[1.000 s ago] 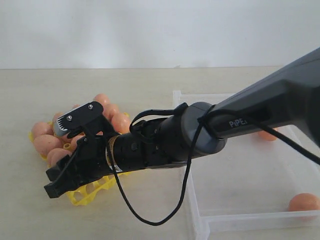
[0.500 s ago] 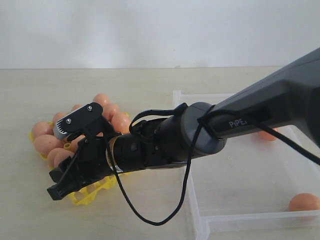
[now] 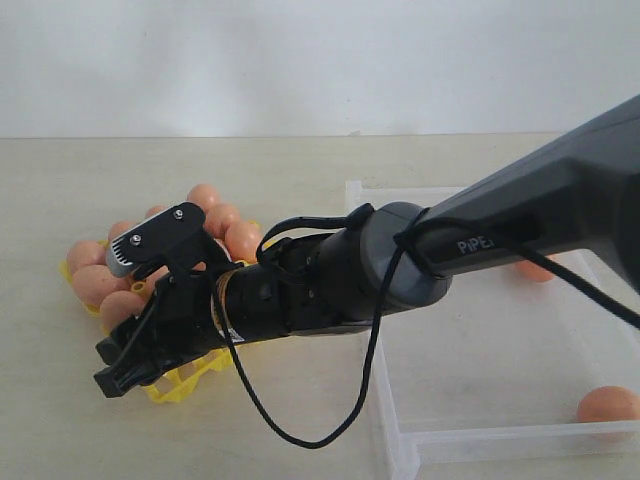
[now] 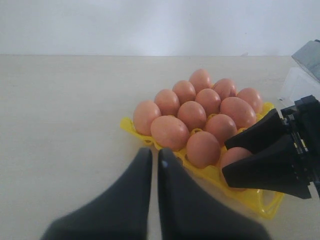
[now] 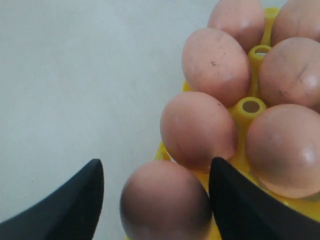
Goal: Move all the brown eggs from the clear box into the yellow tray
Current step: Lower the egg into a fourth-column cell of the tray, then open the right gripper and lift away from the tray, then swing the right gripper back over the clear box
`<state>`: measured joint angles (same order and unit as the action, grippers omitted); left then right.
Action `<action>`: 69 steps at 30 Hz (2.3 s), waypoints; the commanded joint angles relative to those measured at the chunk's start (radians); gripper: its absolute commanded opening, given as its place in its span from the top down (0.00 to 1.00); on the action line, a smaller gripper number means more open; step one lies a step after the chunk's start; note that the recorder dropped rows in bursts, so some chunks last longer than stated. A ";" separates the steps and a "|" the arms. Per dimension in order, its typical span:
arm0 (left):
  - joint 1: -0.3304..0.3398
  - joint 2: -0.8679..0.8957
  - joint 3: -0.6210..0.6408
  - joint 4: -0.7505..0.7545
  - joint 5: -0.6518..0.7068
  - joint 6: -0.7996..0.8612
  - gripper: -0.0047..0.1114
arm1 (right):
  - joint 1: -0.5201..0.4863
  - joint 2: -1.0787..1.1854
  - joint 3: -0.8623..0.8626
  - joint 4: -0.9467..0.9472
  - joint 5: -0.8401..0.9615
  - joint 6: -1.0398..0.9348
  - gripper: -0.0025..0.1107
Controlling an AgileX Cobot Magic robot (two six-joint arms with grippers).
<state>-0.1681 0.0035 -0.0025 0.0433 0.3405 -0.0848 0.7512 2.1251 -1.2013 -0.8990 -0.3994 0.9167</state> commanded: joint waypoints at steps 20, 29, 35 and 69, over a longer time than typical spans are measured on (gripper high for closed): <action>-0.005 -0.003 0.003 -0.003 -0.003 -0.001 0.92 | -0.003 -0.046 0.002 0.008 0.031 -0.014 0.48; -0.005 -0.003 0.003 -0.003 -0.003 -0.001 0.92 | -0.003 -0.131 0.002 0.008 0.089 -0.065 0.48; -0.005 -0.003 0.003 -0.003 -0.003 -0.001 0.92 | -0.003 -0.274 0.002 -0.001 0.127 0.035 0.48; -0.005 -0.003 0.003 -0.003 -0.003 -0.001 0.92 | -0.611 -0.470 -0.078 0.801 1.336 -1.106 0.80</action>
<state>-0.1681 0.0035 -0.0025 0.0433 0.3405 -0.0848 0.1473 1.6387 -1.2736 -0.1240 0.9847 -0.1171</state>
